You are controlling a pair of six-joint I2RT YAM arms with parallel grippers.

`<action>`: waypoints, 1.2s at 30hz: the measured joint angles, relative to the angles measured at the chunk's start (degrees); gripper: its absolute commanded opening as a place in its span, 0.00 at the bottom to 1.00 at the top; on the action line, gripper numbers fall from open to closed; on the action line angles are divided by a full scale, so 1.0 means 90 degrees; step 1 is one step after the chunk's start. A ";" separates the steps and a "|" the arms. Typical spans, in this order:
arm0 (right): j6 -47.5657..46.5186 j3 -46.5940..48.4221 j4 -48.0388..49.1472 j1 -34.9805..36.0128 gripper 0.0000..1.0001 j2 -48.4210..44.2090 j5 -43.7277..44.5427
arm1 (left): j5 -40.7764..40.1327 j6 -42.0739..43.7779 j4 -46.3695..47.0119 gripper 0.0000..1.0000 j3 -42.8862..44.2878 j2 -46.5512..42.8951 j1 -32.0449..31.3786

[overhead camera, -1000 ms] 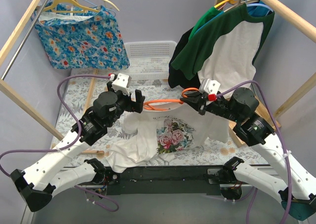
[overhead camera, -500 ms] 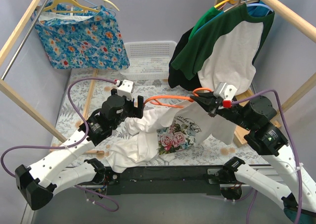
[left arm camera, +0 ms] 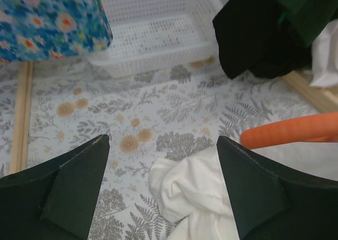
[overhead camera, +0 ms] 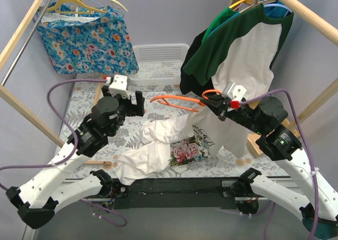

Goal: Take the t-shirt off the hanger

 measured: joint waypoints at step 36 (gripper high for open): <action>-0.0304 0.0845 -0.0855 0.0000 0.01 0.1304 -0.2166 | 0.4745 0.1717 -0.0464 0.30 0.0151 0.0046 -0.0005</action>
